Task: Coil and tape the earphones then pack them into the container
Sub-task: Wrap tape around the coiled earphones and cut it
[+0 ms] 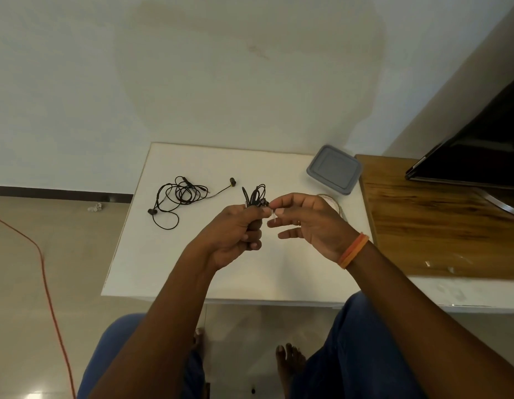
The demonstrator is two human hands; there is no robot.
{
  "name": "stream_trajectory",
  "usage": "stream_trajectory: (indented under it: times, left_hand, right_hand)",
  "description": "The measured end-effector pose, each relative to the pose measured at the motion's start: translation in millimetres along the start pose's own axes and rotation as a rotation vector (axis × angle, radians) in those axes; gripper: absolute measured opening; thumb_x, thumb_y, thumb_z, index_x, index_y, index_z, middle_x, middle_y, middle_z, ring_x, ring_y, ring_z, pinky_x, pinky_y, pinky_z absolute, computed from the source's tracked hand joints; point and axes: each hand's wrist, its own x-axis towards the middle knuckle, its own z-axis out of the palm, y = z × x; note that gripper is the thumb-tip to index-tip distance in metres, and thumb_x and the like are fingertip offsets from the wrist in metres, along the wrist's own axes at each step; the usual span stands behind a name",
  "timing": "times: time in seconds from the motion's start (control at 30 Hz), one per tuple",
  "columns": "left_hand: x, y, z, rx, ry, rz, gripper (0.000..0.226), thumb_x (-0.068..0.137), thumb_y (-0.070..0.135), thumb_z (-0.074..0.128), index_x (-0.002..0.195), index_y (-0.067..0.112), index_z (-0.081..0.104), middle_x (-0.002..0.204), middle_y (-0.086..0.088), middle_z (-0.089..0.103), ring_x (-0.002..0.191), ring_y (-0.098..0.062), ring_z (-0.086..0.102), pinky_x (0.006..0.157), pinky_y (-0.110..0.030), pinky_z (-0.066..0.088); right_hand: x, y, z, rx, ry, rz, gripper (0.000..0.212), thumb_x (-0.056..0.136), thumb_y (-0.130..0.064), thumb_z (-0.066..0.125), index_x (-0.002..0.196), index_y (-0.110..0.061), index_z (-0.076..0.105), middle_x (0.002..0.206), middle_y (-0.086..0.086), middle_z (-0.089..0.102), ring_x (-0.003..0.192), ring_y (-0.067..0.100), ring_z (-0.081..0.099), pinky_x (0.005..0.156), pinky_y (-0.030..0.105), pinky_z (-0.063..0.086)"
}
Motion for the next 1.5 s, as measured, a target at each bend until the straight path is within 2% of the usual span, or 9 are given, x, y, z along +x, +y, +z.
stream_trajectory:
  times: [0.37,0.53,0.9,1.03,1.1,1.27,1.37,1.43,1.5]
  left_hand:
    - [-1,-1,-10,-0.005,0.005,-0.001,0.026,0.094,0.015,0.059,0.072,0.02,0.048,0.059,0.004,0.024,0.049,-0.012,0.019,0.053,-0.028,0.031]
    - [-1,-1,-12,0.011,-0.005,0.01,0.022,0.095,0.017,0.059,0.076,0.019,0.049,0.061,0.003,0.024,0.05,-0.012,0.02,0.054,-0.028,0.032]
    - [-1,-2,-13,-0.022,-0.07,-0.006,0.016,0.1,0.027,0.054,0.093,0.012,0.057,0.062,0.004,0.023,0.051,-0.01,0.02,0.053,-0.025,0.027]
    - [-1,-2,-11,0.023,-0.036,0.038,0.018,0.101,0.027,0.053,0.089,0.014,0.057,0.062,0.003,0.026,0.052,-0.011,0.021,0.054,-0.027,0.026]
    - [-2,-4,-8,0.075,-0.049,0.069,0.02,0.101,0.027,0.053,0.084,0.016,0.055,0.063,0.002,0.027,0.053,-0.012,0.022,0.055,-0.028,0.027]
    - [-4,-8,-2,0.508,-0.038,0.185,0.026,0.102,0.023,0.05,0.077,0.015,0.053,0.06,0.004,0.039,0.049,-0.006,0.034,0.049,-0.022,0.03]
    - [-6,-14,5,0.742,-0.078,0.256,0.018,0.102,0.012,0.044,0.091,0.013,0.058,0.075,0.005,0.056,0.063,0.0,0.054,0.062,-0.018,0.042]
    - [-8,-14,8,0.691,-0.107,0.232,0.016,0.102,0.008,0.042,0.101,0.011,0.057,0.083,0.002,0.061,0.07,0.001,0.061,0.066,-0.014,0.047]
    - [-11,-11,9,0.638,-0.098,0.207,0.018,0.101,0.004,0.039,0.1,0.004,0.058,0.071,0.009,0.057,0.051,0.003,0.053,0.051,-0.009,0.039]
  right_hand:
    - [-1,-1,7,0.08,-0.052,0.081,0.01,0.091,-0.015,0.063,0.094,-0.009,0.07,0.075,0.006,0.063,0.075,0.02,0.063,0.07,0.035,0.051]
    - [-1,-2,5,0.145,-0.082,0.117,0.026,0.077,-0.026,0.07,0.095,-0.008,0.074,0.072,0.006,0.056,0.069,0.016,0.058,0.065,0.032,0.051]
    - [-6,2,-9,0.309,0.082,0.242,0.015,0.076,-0.024,0.071,0.086,-0.013,0.072,0.075,0.001,0.062,0.074,0.016,0.059,0.066,0.032,0.052]
    - [-8,2,-8,0.564,-0.122,0.177,0.038,0.055,-0.033,0.093,0.084,-0.019,0.073,0.113,0.013,0.069,0.103,0.027,0.064,0.092,0.046,0.054]
    - [-8,6,1,0.466,-0.168,0.224,0.048,0.045,-0.038,0.096,0.084,-0.021,0.075,0.123,0.017,0.065,0.111,0.031,0.058,0.102,0.047,0.043]
    - [-5,8,17,0.424,-0.189,0.206,0.048,0.044,-0.043,0.096,0.082,-0.022,0.077,0.105,0.008,0.066,0.105,0.029,0.058,0.096,0.045,0.039]
    - [-5,6,28,0.329,-0.187,0.128,0.047,0.044,-0.05,0.093,0.081,-0.025,0.078,0.11,0.001,0.071,0.107,0.024,0.059,0.098,0.048,0.041]
    - [-6,6,35,0.266,-0.193,0.114,0.048,0.045,-0.055,0.091,0.082,-0.027,0.078,0.125,0.001,0.067,0.119,0.026,0.056,0.103,0.051,0.04]
    - [-7,6,35,0.25,-0.189,0.132,0.049,0.043,-0.057,0.091,0.081,-0.027,0.078,0.12,-0.003,0.069,0.115,0.023,0.058,0.1,0.05,0.04]
